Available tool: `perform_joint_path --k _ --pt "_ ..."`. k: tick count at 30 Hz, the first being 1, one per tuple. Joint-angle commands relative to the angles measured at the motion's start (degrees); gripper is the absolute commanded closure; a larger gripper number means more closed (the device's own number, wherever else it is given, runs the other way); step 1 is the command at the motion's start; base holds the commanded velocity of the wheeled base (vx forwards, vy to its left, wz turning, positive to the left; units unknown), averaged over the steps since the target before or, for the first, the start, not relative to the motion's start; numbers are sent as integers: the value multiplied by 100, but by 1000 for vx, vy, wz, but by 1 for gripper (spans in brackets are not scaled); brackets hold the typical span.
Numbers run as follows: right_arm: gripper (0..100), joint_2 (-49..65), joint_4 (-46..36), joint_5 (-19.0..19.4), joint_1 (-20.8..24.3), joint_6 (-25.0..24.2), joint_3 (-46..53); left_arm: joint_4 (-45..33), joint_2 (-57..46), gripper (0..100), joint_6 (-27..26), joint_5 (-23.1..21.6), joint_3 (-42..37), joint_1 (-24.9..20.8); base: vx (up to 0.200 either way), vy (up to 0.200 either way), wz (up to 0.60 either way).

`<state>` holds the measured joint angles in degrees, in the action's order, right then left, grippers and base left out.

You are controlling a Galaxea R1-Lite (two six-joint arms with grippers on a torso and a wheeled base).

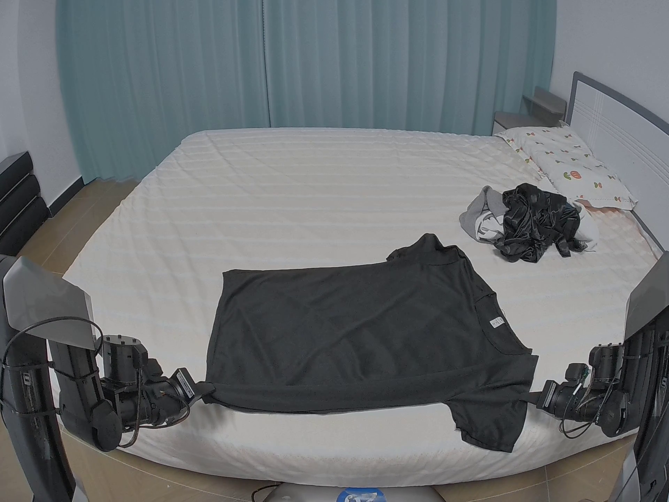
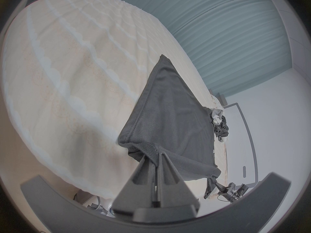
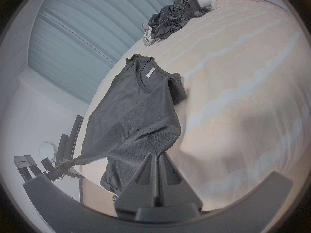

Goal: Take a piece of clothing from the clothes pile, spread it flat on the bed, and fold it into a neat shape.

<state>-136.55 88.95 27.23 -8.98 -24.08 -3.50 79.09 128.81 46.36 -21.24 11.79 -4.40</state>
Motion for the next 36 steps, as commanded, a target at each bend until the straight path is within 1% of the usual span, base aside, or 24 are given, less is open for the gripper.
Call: perform_joint_path --k 1,6,10,13,15,16,17,23,24,25,27,29,30,33,34,36 --pt "100 225 52 -25 -7 61 253 1 -119 100 -13 14 -45 18 0 0 0" --pt "100 462 -10 -25 -24 105 350 1 -286 100 -136 67 -133 27 0 0 0" --pt "100 656 -282 -25 -33 166 350 -17 -453 100 -426 67 -282 36 0 0 0" --pt "100 911 -766 -25 -51 395 350 -43 -523 100 -584 85 -318 45 0 0 0" --pt "100 1183 -1302 10 -112 843 350 -52 -558 100 -725 111 -379 80 0 0 0" --pt "100 1253 -1425 10 -104 914 350 -52 -567 100 -813 120 -414 89 0 0 0" --pt "100 1306 -1513 10 -112 966 350 -61 -567 100 -874 120 -432 89 0 0 0" --pt "100 1526 -2022 1 -112 1256 350 -61 -602 100 -1630 128 -801 97 0 0 0" --pt "100 1526 -2031 1 -112 1265 350 -61 -602 100 -1630 128 -801 97 0 0 0" --pt "100 1605 -2251 -8 -112 1432 350 -61 -602 100 -1894 128 -924 97 0 0 0" --pt "100 1649 -2400 -8 -112 1529 350 -61 -602 100 -2026 137 -994 97 0 0 0" --pt "100 1649 -2400 -8 -112 1529 350 -61 -602 100 -2026 137 -994 97 0 0 0" --pt "100 1798 -2708 -16 -112 1722 350 -69 -567 100 -2386 155 -1135 124 0 0 0" --pt "100 1851 -2857 -25 -112 1810 350 -78 -514 100 -2535 269 -1152 150 0 0 0" --pt "100 1877 -2963 -25 -112 1898 350 -87 -453 100 -2615 436 -1152 159 0 0 0" --pt "100 1886 -3095 -43 -112 1995 350 -105 -400 100 -2694 542 -1152 168 0 0 0"
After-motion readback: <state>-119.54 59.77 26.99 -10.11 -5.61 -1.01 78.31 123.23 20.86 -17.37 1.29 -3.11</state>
